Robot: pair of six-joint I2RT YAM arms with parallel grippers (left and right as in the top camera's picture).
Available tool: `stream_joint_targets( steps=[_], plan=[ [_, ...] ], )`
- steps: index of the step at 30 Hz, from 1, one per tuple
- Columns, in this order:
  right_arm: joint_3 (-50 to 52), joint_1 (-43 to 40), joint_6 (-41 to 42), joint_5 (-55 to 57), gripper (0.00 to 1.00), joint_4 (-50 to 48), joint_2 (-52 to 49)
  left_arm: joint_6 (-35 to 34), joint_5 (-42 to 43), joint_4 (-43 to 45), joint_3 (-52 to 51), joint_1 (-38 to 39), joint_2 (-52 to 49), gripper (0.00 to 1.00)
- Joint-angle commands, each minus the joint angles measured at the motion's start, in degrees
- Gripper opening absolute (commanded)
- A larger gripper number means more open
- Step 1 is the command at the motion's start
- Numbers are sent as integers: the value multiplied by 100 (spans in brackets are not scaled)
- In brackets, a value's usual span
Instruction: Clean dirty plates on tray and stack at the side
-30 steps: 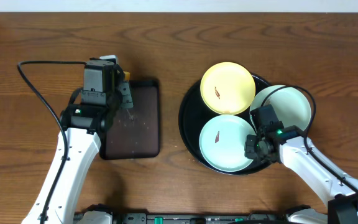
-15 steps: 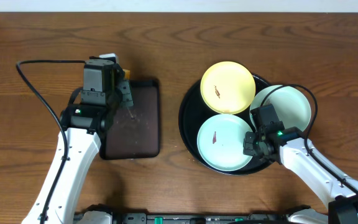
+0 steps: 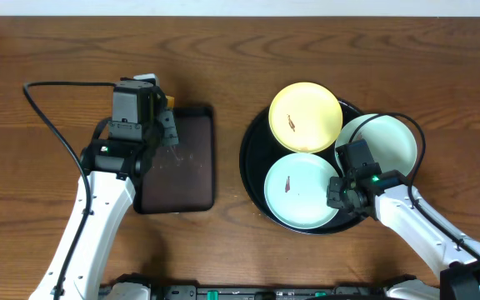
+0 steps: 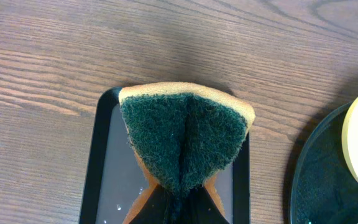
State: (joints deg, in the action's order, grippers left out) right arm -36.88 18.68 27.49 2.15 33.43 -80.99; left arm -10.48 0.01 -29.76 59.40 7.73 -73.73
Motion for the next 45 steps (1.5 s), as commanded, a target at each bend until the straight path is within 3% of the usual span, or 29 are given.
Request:
stream_joint_targets(
  steps=[1, 9, 17, 19, 23, 25, 27, 30, 34, 38, 45],
  plan=[
    [61, 50, -33, 83, 14, -24, -2, -26, -70, -15, 46, 9, 0, 8],
    [57, 48, -33, 83, 1, -24, 0, -26, -70, -17, 46, 9, 0, 8],
    [57, 50, -35, 81, 1, -22, -2, 2, -70, 44, 46, 9, 7, 7],
    [57, 50, -33, 81, 1, -24, -2, 286, -114, 133, 46, 7, 13, 8],
    [57, 50, -35, 81, 1, -24, -2, 9, -1532, 376, 46, 7, 9, 7],
    [57, 50, -37, 83, 1, -24, -2, -271, -1207, 378, 46, 11, 44, 7],
    [57, 50, -76, 83, 1, -24, -2, -61, -437, 367, 46, 13, 39, 7],
    [57, 50, -96, 83, 1, -24, -2, -151, -774, 328, 46, -33, 22, 7],
    [57, 50, -98, 83, 1, -24, -2, -334, -385, 142, 52, -57, 22, 7],
    [57, 50, -98, 83, 1, -24, -2, -310, -616, 136, 153, -74, 24, 7],
    [57, 50, -101, 83, 1, -22, -2, -166, -1027, 721, 273, -68, 122, 7]
  ],
)
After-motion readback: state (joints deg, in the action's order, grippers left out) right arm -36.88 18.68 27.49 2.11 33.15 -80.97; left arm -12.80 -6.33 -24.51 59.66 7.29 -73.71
